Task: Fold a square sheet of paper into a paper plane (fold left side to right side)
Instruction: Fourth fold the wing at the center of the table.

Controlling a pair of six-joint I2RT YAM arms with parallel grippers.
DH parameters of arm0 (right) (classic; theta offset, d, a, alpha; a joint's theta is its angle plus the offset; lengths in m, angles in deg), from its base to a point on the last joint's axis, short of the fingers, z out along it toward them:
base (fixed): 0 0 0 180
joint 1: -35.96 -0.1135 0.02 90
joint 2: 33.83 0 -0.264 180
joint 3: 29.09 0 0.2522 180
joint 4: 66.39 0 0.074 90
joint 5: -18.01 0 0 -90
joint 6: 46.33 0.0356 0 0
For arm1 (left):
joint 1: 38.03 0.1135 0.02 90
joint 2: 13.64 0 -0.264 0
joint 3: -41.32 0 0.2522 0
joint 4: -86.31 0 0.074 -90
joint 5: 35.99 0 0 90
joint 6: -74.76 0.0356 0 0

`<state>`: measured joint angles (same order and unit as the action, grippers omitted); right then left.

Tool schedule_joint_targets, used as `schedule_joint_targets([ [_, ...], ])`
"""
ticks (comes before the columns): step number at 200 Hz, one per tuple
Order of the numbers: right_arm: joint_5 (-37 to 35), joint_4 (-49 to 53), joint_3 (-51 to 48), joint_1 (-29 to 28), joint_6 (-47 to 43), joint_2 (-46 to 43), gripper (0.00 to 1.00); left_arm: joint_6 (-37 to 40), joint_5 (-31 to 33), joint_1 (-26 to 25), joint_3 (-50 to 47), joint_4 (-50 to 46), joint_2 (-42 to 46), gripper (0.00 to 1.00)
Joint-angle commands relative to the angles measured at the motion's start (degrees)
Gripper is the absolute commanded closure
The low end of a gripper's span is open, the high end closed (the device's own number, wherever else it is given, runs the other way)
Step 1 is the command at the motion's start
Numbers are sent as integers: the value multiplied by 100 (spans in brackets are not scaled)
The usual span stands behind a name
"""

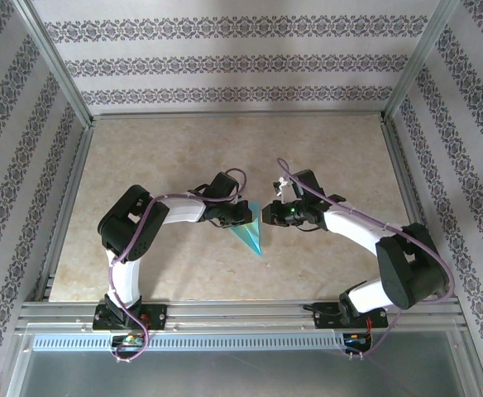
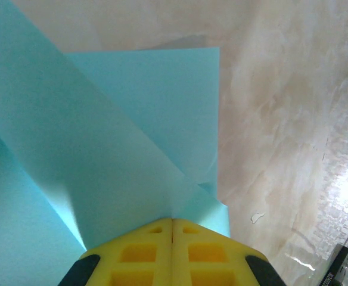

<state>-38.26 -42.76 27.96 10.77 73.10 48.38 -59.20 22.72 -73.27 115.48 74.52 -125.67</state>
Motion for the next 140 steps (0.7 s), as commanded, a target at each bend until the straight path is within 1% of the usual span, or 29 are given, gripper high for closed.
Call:
schedule_joint_targets([
  [1, 633, 28, -265, -14, 240, -177, 94, -36, 271, 9, -238, -423, -157, 100],
  [13, 879, -131, -400, -106, 418, -198, 100, -38, 285, 9, -239, -422, -145, 100],
  [37, 1053, -336, -576, -382, 693, -129, 100, -34, 292, 9, -235, -434, -144, 100],
  [66, 1004, -731, -759, -637, 875, 183, 100, -31, 303, 9, -223, -436, -144, 100],
  [105, 920, -953, -786, -780, 882, 576, 100, -15, 305, 9, -210, -470, -155, 100],
  [140, 829, -985, -887, -803, 837, 707, 100, -15, 304, 9, -205, -483, -153, 100],
])
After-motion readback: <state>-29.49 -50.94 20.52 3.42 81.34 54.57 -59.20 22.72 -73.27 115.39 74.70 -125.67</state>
